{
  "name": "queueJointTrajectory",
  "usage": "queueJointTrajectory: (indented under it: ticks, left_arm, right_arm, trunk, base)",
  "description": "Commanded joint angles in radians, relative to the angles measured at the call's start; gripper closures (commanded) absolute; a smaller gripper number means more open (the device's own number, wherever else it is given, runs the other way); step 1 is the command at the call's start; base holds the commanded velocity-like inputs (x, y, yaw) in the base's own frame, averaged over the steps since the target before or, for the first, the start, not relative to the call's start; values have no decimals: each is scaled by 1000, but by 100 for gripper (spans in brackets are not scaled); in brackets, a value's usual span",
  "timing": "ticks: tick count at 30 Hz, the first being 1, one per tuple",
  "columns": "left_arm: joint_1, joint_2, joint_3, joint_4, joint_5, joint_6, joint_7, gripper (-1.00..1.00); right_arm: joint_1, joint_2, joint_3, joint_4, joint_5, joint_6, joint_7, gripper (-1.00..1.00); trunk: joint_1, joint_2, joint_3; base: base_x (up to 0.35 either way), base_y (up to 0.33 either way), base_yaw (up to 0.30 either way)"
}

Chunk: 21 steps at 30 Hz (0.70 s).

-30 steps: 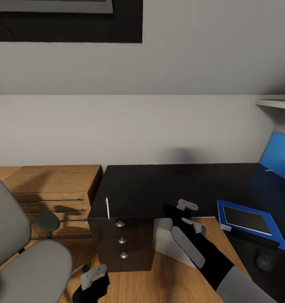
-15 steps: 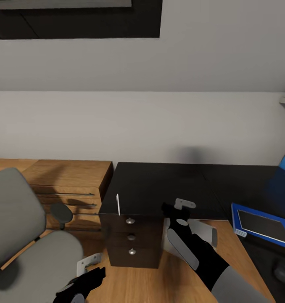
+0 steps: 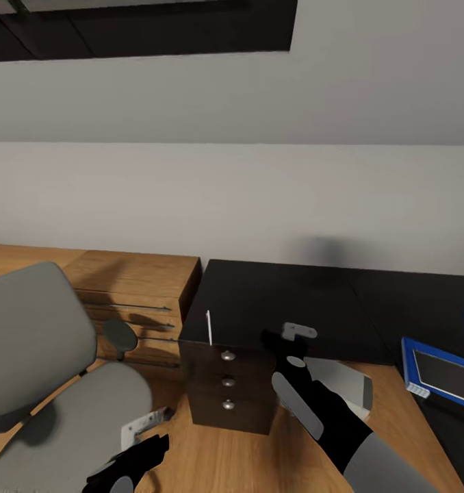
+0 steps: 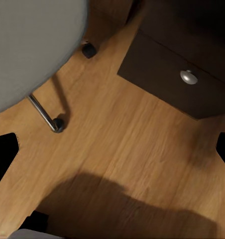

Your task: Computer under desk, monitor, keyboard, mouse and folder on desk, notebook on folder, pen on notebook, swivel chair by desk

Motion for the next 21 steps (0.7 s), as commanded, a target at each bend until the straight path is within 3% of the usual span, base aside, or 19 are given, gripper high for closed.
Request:
queueJointTrajectory:
  ticks: [1, 8, 10, 11, 13, 14, 16, 18, 21]
  left_arm:
    - [-1, 1, -2, -1, 10, -7, 10, -100]
    - [-1, 2, -2, 14, 8, -19, 11, -100]
    - [-1, 2, -2, 15, 7, -20, 11, -100]
    - [-1, 2, -2, 16, 5, -21, 12, -100]
    - [-1, 2, -2, 17, 5, -22, 12, -100]
    - [-1, 2, -2, 18, 6, -22, 12, -100]
    - [-1, 2, -2, 18, 5, -22, 13, -100]
    - [-1, 2, -2, 18, 5, -23, 13, -100]
    - [-1, 2, -2, 18, 4, -23, 13, -100]
  right_arm:
    - [-1, -2, 3, -2, -3, 6, -6, -100]
    - [-1, -4, 8, -7, -2, 6, -5, -100]
    - [-1, -5, 24, -7, 3, 6, -5, -100]
    - [-1, -2, 58, -2, 28, 11, -1, -100]
    - [-5, 0, 66, 4, 37, 27, 11, -100]
    - [-46, 11, 69, 49, 42, 85, 51, -100]
    - [-90, 17, 63, 88, 42, 121, 77, -100]
    - [-196, 34, 39, 199, 41, 176, 149, -100]
    - [-290, 66, 25, 338, 42, 202, 233, -100]
  trunk:
    - [0, -1, -2]
    - [0, -1, -8]
    - [0, -1, -8]
    - [0, -1, -8]
    - [0, -1, -8]
    - [0, -1, -8]
    - [0, -1, -8]
    - [0, -1, -8]
    - [0, -1, -8]
  base:
    - [0, 0, 179]
    - [0, 0, 118]
    - [0, 0, 27]
    - [0, 0, 8]
    - [0, 0, 5]
    - [0, 0, 2]
    - [0, 0, 1]
    - [0, 0, 0]
    - [0, 0, 0]
